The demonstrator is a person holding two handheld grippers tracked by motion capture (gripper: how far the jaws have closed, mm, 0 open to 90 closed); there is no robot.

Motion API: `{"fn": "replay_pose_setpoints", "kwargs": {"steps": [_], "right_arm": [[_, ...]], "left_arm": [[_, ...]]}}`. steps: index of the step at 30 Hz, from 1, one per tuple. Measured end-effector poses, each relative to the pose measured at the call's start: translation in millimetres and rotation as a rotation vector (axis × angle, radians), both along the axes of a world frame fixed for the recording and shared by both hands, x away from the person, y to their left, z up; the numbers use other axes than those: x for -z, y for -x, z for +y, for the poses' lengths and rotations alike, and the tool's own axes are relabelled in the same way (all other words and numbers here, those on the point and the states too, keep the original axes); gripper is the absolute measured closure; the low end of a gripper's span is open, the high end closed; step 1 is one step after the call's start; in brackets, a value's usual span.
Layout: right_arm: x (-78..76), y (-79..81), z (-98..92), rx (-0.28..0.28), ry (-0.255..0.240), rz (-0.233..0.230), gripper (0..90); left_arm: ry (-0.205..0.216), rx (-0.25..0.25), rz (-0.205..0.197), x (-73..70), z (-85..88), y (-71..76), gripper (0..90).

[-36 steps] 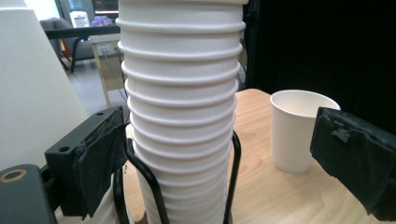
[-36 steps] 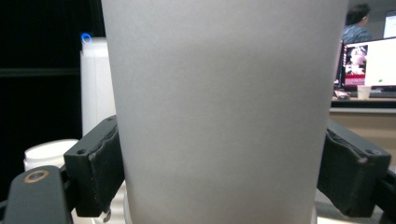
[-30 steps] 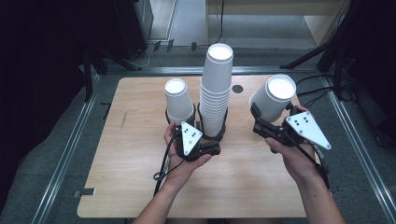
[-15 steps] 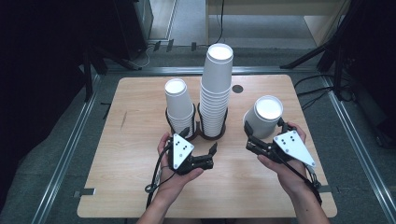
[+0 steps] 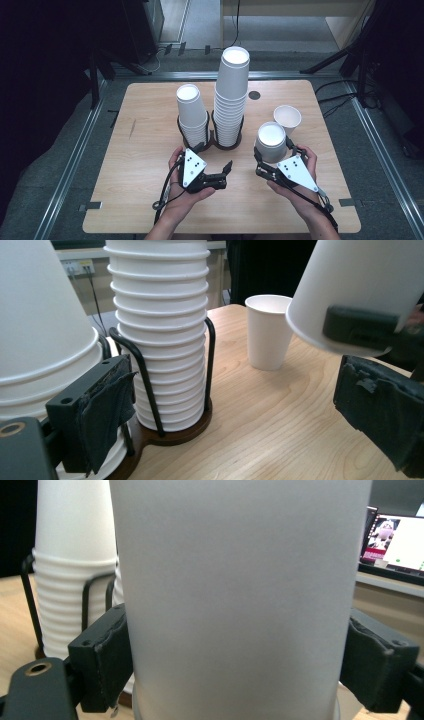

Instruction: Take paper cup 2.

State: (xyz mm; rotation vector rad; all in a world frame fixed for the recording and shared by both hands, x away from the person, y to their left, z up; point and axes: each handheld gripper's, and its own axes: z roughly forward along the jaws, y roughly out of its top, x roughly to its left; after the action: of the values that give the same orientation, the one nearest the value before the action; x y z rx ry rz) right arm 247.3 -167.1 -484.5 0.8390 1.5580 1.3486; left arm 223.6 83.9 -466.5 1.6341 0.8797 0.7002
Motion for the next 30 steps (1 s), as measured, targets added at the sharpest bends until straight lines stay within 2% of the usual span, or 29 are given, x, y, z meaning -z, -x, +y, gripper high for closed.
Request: {"fn": "replay_pose_setpoints", "kwargs": {"steps": [4,6,11,20,24,30], "right_arm": [[8.5,0.0,2.8,0.005,0.046,-0.003,12.9],[11.3,0.4,4.4,0.005,0.059,-0.004,12.9],[18.0,2.4,9.2,0.003,0.126,-0.029,12.8],[25.4,4.6,15.7,-0.01,0.238,-0.095,12.7],[28.0,5.8,17.0,-0.019,0.273,-0.115,12.7],[32.5,8.1,20.3,-0.033,0.351,-0.157,12.7]], "left_arm": [[-0.011,0.02,-0.001,0.8,-3.9,1.7,3.3],[-0.001,0.035,0.009,0.9,-4.9,2.0,3.4],[-0.002,0.061,0.015,1.2,-7.4,2.9,3.4],[-0.024,0.091,0.028,4.1,-10.9,3.6,3.4],[-0.034,0.104,0.034,5.6,-14.3,4.7,3.4],[-0.017,0.113,0.049,6.2,-13.9,4.1,3.4]]}}
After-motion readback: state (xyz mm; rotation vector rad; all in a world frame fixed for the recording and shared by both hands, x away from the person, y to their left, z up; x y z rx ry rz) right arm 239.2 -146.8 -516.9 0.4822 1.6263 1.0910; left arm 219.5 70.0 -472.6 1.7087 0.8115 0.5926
